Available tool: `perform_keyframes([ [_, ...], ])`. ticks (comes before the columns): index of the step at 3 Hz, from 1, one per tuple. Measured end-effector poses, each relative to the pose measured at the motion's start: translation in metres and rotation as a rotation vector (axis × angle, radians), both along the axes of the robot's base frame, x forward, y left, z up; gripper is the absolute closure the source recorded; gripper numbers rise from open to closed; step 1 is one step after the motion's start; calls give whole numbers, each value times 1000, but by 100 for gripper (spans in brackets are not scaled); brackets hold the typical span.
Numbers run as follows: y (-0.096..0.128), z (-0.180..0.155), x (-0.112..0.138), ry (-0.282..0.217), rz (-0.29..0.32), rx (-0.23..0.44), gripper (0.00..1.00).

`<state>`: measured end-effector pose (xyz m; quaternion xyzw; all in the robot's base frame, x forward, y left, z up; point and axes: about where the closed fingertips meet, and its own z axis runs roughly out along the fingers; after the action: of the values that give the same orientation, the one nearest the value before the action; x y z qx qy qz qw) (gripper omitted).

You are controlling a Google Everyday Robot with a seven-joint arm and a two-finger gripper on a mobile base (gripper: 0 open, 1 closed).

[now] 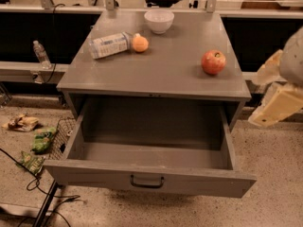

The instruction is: Close top drawer

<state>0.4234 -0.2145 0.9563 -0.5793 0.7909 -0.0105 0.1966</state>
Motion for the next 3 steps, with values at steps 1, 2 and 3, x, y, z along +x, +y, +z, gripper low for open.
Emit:
perform_keyframes([
  [1,-4,-41,-17,-25,-33,102,61],
  [2,-3,-94,-32,-44,-46,200,85],
  [3,7,-151,-38,-66,-14,275,100],
])
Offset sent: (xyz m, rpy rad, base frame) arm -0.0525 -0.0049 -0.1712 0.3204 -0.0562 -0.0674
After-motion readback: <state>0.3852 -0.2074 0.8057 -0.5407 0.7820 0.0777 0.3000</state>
